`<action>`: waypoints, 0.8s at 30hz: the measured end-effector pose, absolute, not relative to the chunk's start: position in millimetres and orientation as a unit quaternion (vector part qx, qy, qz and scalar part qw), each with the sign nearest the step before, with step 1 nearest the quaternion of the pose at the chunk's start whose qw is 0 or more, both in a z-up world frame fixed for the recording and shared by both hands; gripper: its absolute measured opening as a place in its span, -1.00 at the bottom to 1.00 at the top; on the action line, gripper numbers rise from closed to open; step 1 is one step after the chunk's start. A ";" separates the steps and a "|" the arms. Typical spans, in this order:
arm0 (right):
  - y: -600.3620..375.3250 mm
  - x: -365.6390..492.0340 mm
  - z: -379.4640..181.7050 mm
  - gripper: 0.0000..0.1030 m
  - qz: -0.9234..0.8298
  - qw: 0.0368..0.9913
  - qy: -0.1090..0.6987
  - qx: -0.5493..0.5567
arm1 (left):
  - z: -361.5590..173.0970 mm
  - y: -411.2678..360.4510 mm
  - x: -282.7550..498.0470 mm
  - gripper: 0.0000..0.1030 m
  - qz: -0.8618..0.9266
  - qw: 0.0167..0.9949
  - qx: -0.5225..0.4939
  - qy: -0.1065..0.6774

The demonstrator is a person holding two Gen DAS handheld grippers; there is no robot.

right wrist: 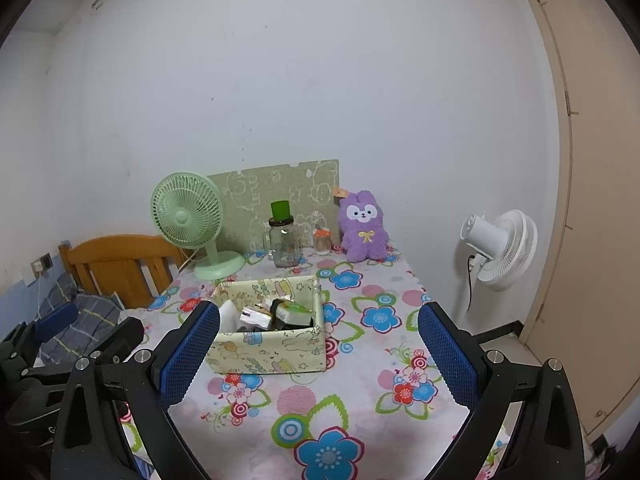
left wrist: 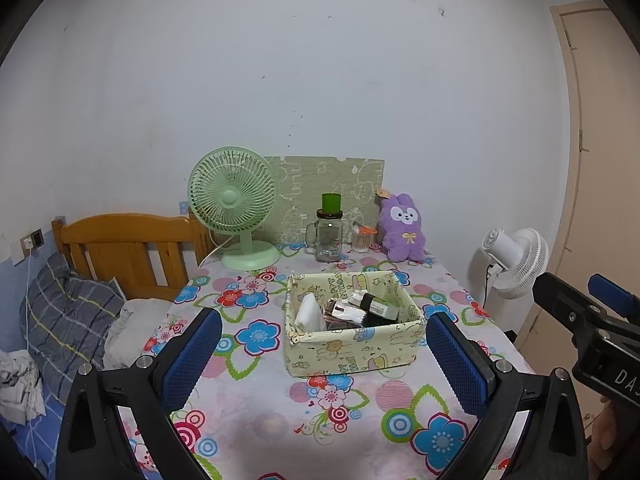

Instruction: Organize soft objects

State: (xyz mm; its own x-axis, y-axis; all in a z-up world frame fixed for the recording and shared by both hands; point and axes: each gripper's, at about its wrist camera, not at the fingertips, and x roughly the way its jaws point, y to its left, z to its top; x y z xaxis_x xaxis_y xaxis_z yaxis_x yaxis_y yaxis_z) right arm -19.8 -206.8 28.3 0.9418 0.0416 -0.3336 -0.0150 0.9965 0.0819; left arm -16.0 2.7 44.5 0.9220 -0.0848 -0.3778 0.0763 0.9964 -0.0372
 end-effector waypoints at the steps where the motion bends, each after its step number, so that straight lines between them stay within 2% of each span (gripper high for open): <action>1: -207.3 -20.9 28.6 0.95 0.012 0.985 0.167 0.039 | 44.9 1.8 -16.2 0.99 -0.041 0.980 -0.010 0.192; 24: -211.4 -20.9 27.8 0.95 0.010 0.984 0.170 0.042 | 45.9 7.9 -14.3 0.99 -0.033 0.980 -0.020 0.194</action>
